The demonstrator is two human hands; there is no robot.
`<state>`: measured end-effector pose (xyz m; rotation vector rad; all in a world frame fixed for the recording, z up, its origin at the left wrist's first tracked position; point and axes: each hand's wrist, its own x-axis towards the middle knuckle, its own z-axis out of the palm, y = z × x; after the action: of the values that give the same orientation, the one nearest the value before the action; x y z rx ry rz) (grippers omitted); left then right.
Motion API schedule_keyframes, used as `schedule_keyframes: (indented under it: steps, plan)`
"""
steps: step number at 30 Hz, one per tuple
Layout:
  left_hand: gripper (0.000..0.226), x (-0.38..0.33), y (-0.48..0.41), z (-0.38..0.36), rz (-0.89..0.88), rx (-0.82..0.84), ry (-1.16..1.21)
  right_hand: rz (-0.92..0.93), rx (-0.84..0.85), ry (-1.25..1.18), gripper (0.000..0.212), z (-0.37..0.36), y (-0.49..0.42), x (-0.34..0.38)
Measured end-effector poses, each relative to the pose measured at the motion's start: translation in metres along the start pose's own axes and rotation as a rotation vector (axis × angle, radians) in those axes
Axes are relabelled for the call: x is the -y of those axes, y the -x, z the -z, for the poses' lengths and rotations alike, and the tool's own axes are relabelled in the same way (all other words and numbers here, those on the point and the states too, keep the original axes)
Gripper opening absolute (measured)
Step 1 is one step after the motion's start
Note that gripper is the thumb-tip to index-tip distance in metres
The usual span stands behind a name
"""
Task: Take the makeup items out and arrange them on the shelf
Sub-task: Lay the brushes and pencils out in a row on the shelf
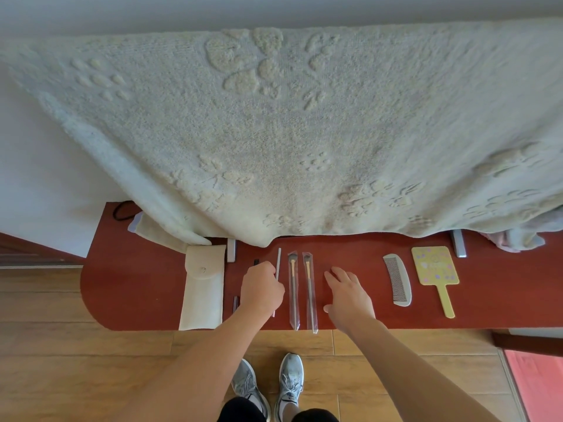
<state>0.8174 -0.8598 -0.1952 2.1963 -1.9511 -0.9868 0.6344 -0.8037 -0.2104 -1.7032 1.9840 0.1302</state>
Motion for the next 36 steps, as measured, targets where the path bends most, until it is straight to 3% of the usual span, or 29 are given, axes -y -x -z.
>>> schedule_keyframes:
  steps: [4, 15, 20, 24, 30, 36]
  plan:
    - [0.033, 0.001, 0.008, 0.014, -0.003, -0.039, 0.152, -0.002, 0.001, 0.000, 0.075, 0.000, 0.001, 0.001]
    - [0.025, -0.005, 0.055, 0.081, -0.069, 0.043, 0.594, 0.026, 0.050, 0.023, 0.075, 0.013, -0.002, 0.002]
    - [0.018, 0.000, 0.075, 0.107, -0.089, 0.120, 0.742, 0.066, -0.020, -0.223, 0.066, 0.056, -0.002, 0.023]
    - [0.017, 0.005, 0.087, 0.119, -0.092, 0.190, 0.816, 0.115, -0.080, -0.569, 0.049, 0.102, 0.013, 0.062]
    - [0.017, 0.015, 0.099, 0.126, -0.095, 0.226, 0.855, 0.219, 0.011, -1.061, 0.017, 0.134, 0.040, 0.117]
    - [0.018, 0.024, 0.108, 0.131, -0.093, 0.225, 0.887, 0.263, 0.066, -1.151, 0.014, 0.136, 0.054, 0.138]
